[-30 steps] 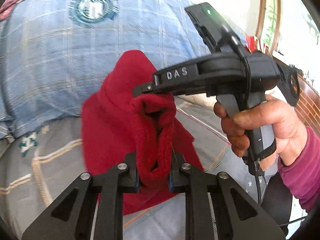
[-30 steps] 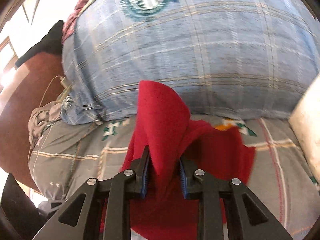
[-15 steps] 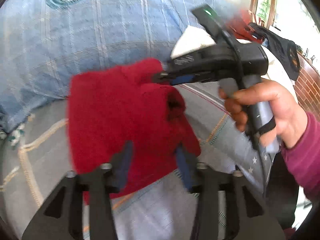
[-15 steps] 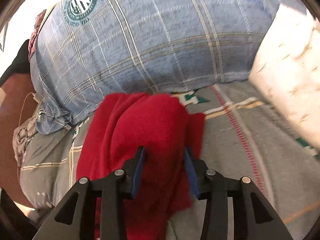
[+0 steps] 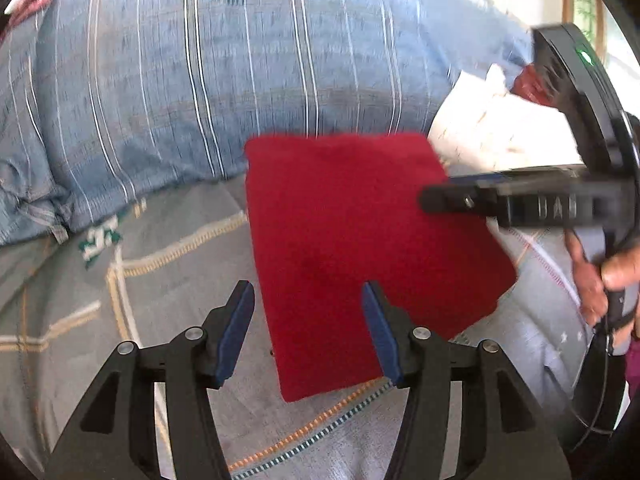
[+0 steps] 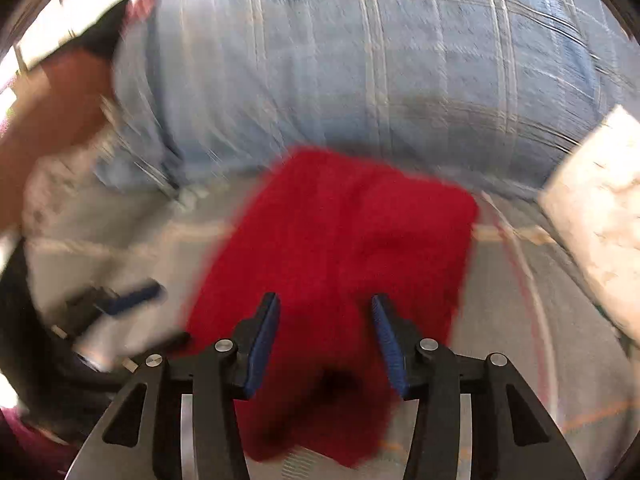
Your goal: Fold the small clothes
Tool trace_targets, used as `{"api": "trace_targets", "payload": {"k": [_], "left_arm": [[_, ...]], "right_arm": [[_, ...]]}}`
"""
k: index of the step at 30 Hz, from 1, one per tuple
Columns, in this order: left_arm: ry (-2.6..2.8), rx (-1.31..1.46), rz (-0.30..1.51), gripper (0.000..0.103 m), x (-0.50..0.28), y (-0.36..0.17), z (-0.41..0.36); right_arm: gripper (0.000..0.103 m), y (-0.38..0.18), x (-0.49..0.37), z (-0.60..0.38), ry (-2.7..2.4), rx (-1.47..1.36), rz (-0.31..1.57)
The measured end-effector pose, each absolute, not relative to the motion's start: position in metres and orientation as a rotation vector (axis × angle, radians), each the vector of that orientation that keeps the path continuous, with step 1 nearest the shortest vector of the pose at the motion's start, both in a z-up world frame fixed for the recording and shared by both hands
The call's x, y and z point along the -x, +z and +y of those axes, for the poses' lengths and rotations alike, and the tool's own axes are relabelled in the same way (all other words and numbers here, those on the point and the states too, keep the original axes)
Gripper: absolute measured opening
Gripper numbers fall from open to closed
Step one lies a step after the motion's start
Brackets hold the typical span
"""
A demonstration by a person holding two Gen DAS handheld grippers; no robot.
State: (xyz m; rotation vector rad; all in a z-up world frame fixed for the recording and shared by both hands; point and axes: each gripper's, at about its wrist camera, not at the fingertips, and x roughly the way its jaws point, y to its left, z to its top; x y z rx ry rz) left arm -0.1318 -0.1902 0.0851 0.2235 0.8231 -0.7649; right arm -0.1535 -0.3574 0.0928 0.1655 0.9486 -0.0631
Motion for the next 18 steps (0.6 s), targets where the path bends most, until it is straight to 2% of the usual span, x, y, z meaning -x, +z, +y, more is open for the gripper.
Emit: {"api": "trace_targets", "payload": {"k": [5,6,9,12,14,15,16,18], "left_arm": [[-0.770,-0.232,0.894,0.055,0.134,0.058,-0.195],[-0.769,-0.225,0.894,0.055,0.134,0.058,-0.194],[-0.757,-0.203,0.881,0.055,0.132,0.067,-0.190],[-0.734,-0.186,0.833,0.058,0.128,0.082,-0.186],[-0.716,-0.175,0.812,0.061,0.121,0.088,-0.186],[-0.707,-0.172,0.805,0.061,0.117,0.090,-0.187],[-0.694,-0.173,0.803,0.061,0.113,0.090,-0.189],[-0.683,-0.173,0.811,0.061,0.104,0.087,-0.194]], "right_arm": [[0.047,0.060,0.179,-0.379,-0.079,-0.232,0.956],[0.051,0.061,0.181,-0.380,-0.080,-0.234,0.959],[0.052,0.070,0.182,-0.385,-0.068,-0.280,0.983],[0.054,0.089,0.180,-0.393,-0.060,-0.335,0.926],[0.065,0.100,0.174,-0.398,-0.083,-0.348,0.866],[0.076,0.104,0.168,-0.401,-0.106,-0.358,0.845],[0.082,0.104,0.161,-0.406,-0.136,-0.378,0.825],[0.082,0.098,0.145,-0.416,-0.195,-0.423,0.835]]}}
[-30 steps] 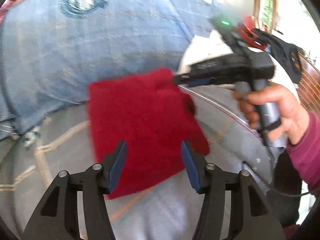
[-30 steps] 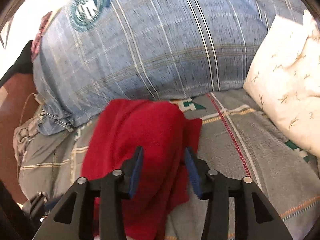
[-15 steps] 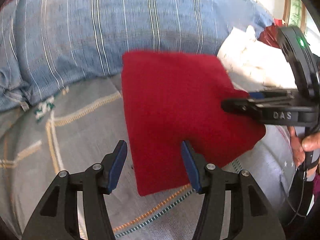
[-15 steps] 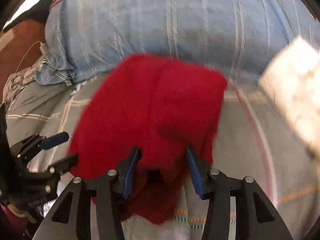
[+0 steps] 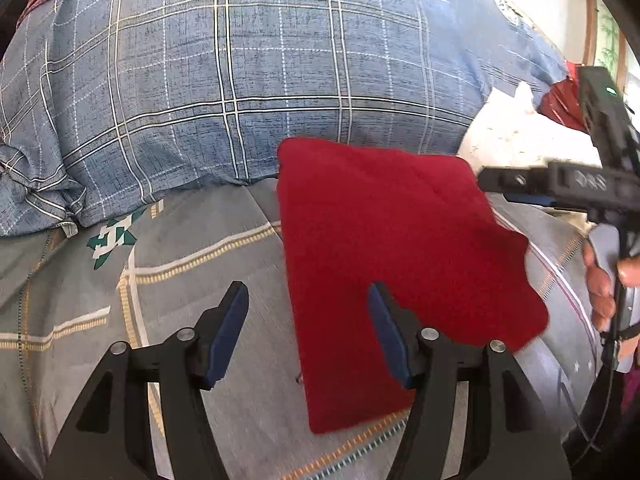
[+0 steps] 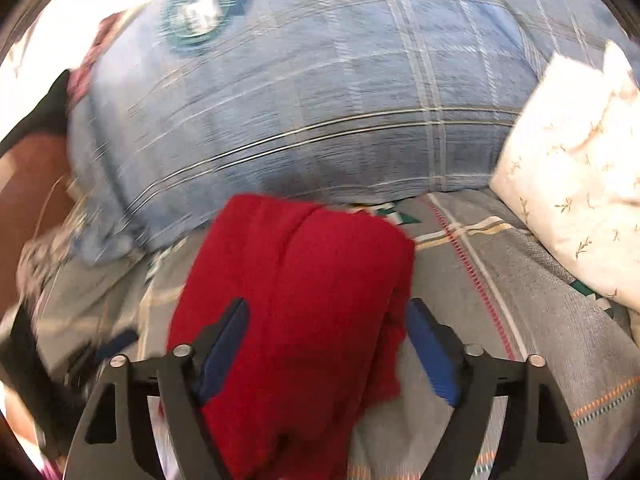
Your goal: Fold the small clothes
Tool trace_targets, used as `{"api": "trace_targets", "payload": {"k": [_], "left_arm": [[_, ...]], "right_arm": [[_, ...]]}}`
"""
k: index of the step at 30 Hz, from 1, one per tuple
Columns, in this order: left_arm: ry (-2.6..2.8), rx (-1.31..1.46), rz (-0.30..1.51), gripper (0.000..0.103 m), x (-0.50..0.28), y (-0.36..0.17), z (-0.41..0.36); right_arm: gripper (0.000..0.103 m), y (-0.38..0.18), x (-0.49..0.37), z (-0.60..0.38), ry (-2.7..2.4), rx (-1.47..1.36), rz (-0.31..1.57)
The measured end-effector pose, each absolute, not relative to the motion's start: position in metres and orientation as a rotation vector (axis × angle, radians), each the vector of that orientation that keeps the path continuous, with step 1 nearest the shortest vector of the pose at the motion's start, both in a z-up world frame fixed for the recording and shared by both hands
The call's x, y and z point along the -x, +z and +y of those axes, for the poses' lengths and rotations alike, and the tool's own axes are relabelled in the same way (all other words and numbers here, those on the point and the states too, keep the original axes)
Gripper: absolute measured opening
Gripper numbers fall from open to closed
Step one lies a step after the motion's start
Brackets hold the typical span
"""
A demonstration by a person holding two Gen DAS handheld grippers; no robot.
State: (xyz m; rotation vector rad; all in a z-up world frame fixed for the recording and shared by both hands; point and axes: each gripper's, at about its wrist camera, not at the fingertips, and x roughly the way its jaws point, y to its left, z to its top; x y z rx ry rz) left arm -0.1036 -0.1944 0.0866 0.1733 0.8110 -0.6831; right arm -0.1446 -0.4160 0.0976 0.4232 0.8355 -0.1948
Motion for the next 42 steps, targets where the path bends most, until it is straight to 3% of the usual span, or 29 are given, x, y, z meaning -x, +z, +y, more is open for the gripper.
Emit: {"api": "trace_targets", "payload": {"k": [3,6,9,11,18,20,21,22,24,34,38,42], "left_arm": [[-0.667,-0.169,0.831,0.061,0.095,0.079,-0.201],[-0.667,-0.159,0.841,0.063,0.092,0.074,-0.206],[-0.662,-0.172,0.834,0.066,0.093,0.073,-0.210],[-0.665,-0.175,0.830,0.068,0.092,0.073,-0.210],[-0.678,-0.146,0.842,0.074,0.089,0.069,-0.211],[-0.677,-0.148,0.844,0.074,0.088,0.070,-0.211],[-0.677,-0.151,0.845,0.074,0.088,0.070,-0.211],[-0.678,-0.148,0.849,0.074,0.087,0.071,-0.211],[-0.692,-0.126,0.861,0.074,0.083,0.073,-0.209],[-0.808,0.102,1.023,0.074,0.045,0.055,-0.207],[-0.849,0.113,1.037,0.076,0.046,0.048,-0.215],[-0.866,0.128,1.065,0.076,0.047,0.043,-0.222]], "right_arm": [[0.077,0.077,0.122,-0.427,-0.213,-0.481,0.897],[0.040,0.063,0.110,-0.429,-0.208,-0.476,0.908],[0.022,0.073,0.111,-0.426,-0.225,-0.431,0.854],[0.017,0.081,0.113,-0.421,-0.229,-0.374,0.833],[0.016,0.059,0.119,-0.435,-0.254,-0.401,0.857],[0.024,0.067,0.126,-0.438,-0.247,-0.440,0.834],[0.034,0.069,0.128,-0.440,-0.245,-0.461,0.827],[0.057,0.071,0.132,-0.442,-0.247,-0.485,0.822],[0.081,0.075,0.140,-0.443,-0.224,-0.525,0.805],[0.087,0.040,0.146,-0.447,-0.087,-0.660,0.850],[0.084,0.036,0.139,-0.444,-0.052,-0.634,0.815],[0.053,0.041,0.135,-0.434,-0.029,-0.573,0.805]]}}
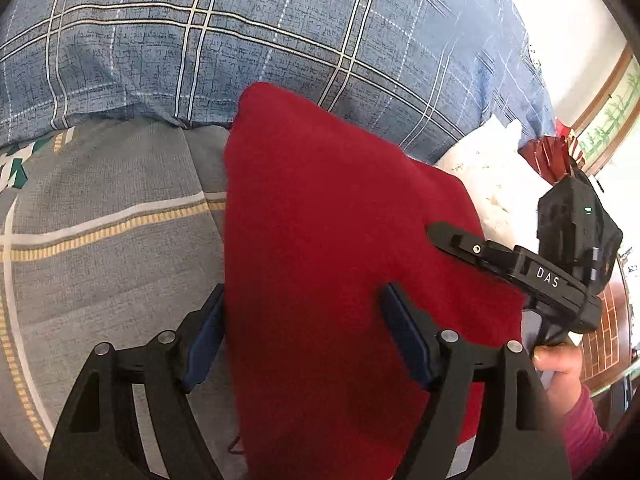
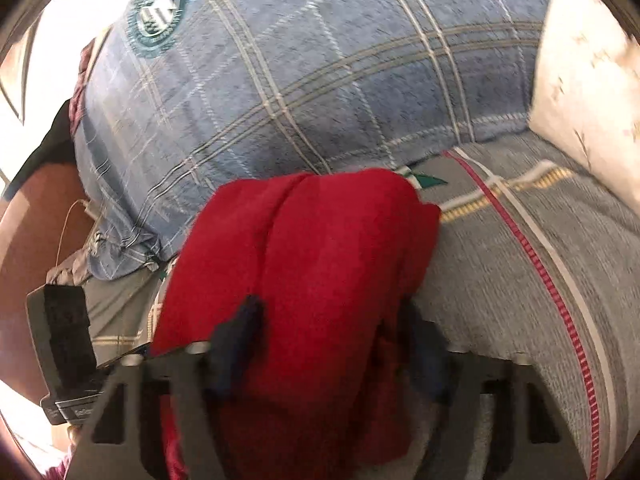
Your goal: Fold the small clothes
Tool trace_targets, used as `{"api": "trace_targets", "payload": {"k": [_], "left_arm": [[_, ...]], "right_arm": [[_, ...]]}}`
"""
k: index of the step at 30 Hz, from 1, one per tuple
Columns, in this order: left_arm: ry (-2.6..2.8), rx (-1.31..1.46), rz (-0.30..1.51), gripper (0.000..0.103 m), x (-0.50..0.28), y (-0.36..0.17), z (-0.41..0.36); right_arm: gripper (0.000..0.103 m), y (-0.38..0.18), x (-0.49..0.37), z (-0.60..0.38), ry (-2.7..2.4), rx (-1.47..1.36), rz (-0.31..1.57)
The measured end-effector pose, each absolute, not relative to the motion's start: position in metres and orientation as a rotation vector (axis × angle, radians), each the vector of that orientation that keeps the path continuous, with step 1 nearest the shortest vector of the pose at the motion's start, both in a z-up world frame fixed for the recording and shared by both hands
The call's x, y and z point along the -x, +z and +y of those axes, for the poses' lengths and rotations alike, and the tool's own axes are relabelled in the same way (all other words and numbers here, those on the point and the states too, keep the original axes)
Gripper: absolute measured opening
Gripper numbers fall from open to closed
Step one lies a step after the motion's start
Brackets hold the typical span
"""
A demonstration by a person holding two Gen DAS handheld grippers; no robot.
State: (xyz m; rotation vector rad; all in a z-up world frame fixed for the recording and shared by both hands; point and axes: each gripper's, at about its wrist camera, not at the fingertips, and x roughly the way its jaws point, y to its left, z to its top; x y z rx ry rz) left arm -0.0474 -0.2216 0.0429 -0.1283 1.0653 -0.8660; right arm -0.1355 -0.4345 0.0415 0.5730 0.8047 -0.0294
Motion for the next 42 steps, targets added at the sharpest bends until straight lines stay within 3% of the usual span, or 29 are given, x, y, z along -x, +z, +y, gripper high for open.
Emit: {"api": "trace_targets", "payload": {"k": [5,8,15,16,19,23,29,31,33,37,42], "left_arm": [[-0.872,0.111,1.040,0.051,0.055,0.056,-0.214],[-0.905,0.110,1.043,0.046,0.063,0.069,-0.200],[-0.861,0.116,1.044,0.046,0.088,0.092,-0.141],[-0.846,0.118,1.042,0.046,0.089,0.090,-0.136],[-0.762,0.091,1.067,0.048,0.092,0.073,-0.128],[-0.696,0.108,1.069,0.054,0.093,0.057,-0.118],[-0.645,0.070,0.999,0.055,0.101,0.063,-0.117],[-0.626,0.035,0.968,0.056,0.107,0.066,-0.120],[-0.617,0.010,0.951,0.056,0.112,0.069,-0.119],[-0.590,-0.020,0.911,0.057,0.122,0.076,-0.116],[-0.527,-0.067,0.884,0.059,0.133,0.079,-0.115]], "right_arm": [[0.038,0.064,0.140,-0.419,-0.029,-0.502,0.791],[0.035,0.080,0.146,-0.411,0.029,-0.544,0.774],[0.037,0.093,0.145,-0.369,0.150,-0.522,0.806],[0.047,0.089,0.143,-0.366,0.147,-0.516,0.822],[0.048,0.073,0.136,-0.361,0.017,-0.478,0.876],[0.048,0.097,0.159,-0.354,0.009,-0.420,0.814],[0.042,0.119,0.192,-0.285,0.185,-0.215,0.810],[0.032,0.109,0.195,-0.266,0.177,-0.131,0.851],[0.029,0.091,0.199,-0.255,0.100,-0.026,0.899],[0.028,0.061,0.203,-0.264,0.018,-0.034,0.926],[0.032,0.069,0.215,-0.267,0.015,-0.070,0.895]]}}
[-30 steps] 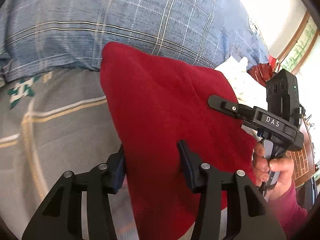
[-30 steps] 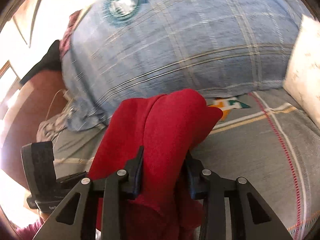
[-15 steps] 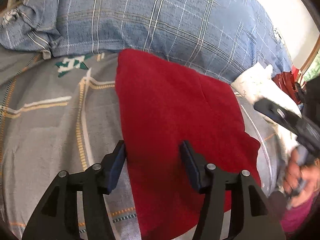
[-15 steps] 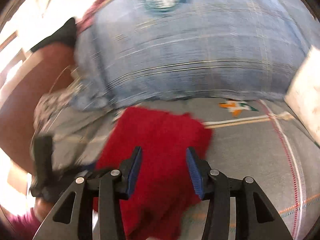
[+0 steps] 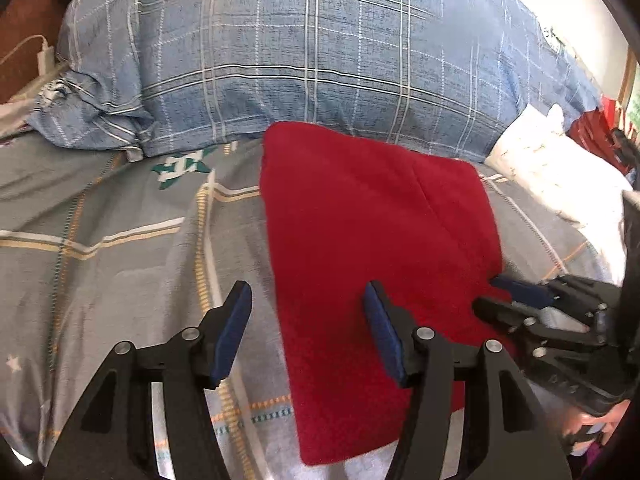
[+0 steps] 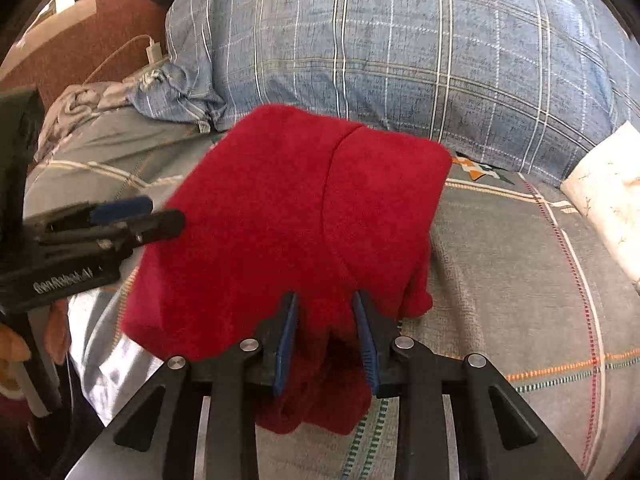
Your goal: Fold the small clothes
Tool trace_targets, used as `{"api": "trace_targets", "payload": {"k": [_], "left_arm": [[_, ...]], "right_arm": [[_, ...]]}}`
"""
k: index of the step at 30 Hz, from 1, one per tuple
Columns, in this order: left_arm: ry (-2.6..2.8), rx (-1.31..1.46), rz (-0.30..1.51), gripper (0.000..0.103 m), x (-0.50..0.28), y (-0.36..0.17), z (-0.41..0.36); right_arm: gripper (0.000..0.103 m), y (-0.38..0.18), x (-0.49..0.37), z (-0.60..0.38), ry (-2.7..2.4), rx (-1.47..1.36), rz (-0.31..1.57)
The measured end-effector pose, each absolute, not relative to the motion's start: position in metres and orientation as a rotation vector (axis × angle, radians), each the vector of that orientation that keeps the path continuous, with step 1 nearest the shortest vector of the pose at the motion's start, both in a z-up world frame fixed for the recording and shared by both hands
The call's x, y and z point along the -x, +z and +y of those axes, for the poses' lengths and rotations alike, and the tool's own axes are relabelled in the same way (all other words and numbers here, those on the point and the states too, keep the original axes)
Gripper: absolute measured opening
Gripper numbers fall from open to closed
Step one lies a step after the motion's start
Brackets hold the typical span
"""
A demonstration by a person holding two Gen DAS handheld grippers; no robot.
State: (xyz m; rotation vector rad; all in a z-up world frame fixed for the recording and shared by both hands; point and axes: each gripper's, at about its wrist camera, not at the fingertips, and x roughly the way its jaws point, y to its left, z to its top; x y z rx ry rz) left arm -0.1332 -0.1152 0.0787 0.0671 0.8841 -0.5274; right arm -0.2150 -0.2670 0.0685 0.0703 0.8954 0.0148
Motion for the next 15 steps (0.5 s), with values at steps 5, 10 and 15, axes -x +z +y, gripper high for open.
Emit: {"api": "trace_targets", "payload": {"k": [5,10,15], "left_arm": [[-0.479,-0.037,0.843,0.059,0.142,0.088,-0.103],[-0.439,-0.042,0.780,0.065,0.155,0.103,-0.095],[-0.435,-0.023,0.743,0.066,0.167,0.114,-0.086]], "right_arm": [[0.050,0.092,0.227,-0.278,-0.003,-0.186,0.846],[0.059,0.098,0.241,-0.274,-0.056,-0.212,0.821],[0.072,0.104,0.247,-0.265,-0.095,-0.223,0.809]]}}
